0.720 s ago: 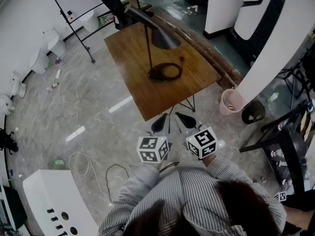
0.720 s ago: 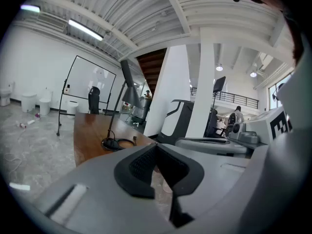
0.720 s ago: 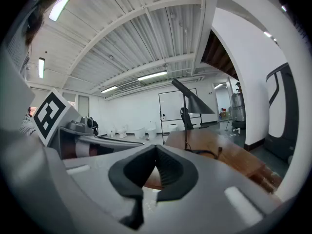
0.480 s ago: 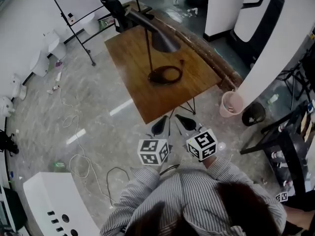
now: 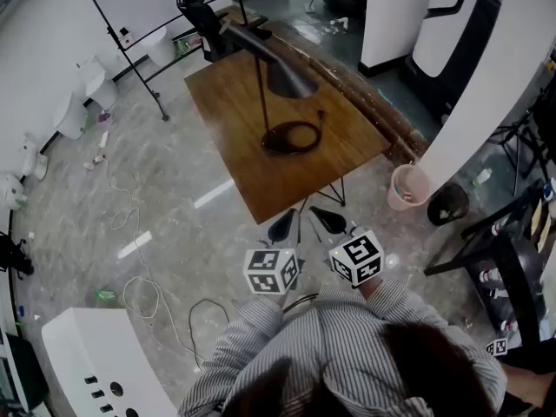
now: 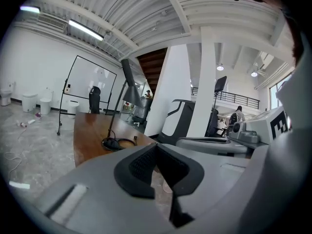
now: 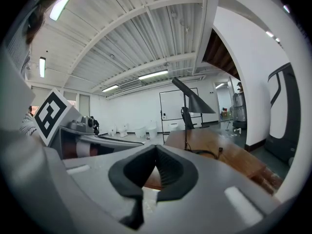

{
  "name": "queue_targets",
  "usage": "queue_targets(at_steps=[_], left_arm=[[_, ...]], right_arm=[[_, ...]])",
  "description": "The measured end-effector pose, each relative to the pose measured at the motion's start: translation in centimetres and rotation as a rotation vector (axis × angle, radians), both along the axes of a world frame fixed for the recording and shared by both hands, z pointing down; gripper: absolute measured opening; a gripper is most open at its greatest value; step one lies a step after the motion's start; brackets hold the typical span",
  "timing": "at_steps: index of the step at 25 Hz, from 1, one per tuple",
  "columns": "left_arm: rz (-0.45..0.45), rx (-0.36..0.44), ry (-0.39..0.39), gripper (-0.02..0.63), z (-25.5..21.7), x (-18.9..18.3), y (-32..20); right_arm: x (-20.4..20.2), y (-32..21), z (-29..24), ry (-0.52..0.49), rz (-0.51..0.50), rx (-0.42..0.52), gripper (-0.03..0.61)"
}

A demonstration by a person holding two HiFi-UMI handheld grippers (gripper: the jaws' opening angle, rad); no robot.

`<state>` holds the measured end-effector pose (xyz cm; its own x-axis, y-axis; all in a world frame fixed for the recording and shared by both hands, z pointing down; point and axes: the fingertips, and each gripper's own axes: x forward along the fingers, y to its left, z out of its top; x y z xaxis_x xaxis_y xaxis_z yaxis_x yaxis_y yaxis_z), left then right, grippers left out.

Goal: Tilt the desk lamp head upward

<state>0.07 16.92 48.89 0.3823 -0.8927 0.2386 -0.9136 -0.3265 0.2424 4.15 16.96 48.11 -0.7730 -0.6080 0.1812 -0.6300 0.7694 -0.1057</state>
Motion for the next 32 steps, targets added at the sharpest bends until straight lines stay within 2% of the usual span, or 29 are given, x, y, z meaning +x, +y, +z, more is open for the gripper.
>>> queue_targets(at_steps=[7, 20, 25, 32], left_arm=[[0.012, 0.002, 0.048, 0.002, 0.0, 0.3, -0.4], [-0.052, -0.018, 0.045, 0.002, 1.5, -0.2, -2.4], [-0.036, -0.018, 0.027, 0.003, 1.9, -0.9, -5.6], [-0.013, 0.007, 0.031, 0.003, 1.3, -5.0, -12.9]], right_arm=[[0.3, -0.1, -0.4, -0.086, -0.01, -0.004, 0.003], [2.0, -2.5, 0.3, -0.093, -0.01, 0.009, 0.002], [0.3, -5.7, 1.1, -0.068, -0.053, 0.009, 0.003], [-3.8, -13.4, 0.4, -0.056, -0.053, 0.056, 0.003]])
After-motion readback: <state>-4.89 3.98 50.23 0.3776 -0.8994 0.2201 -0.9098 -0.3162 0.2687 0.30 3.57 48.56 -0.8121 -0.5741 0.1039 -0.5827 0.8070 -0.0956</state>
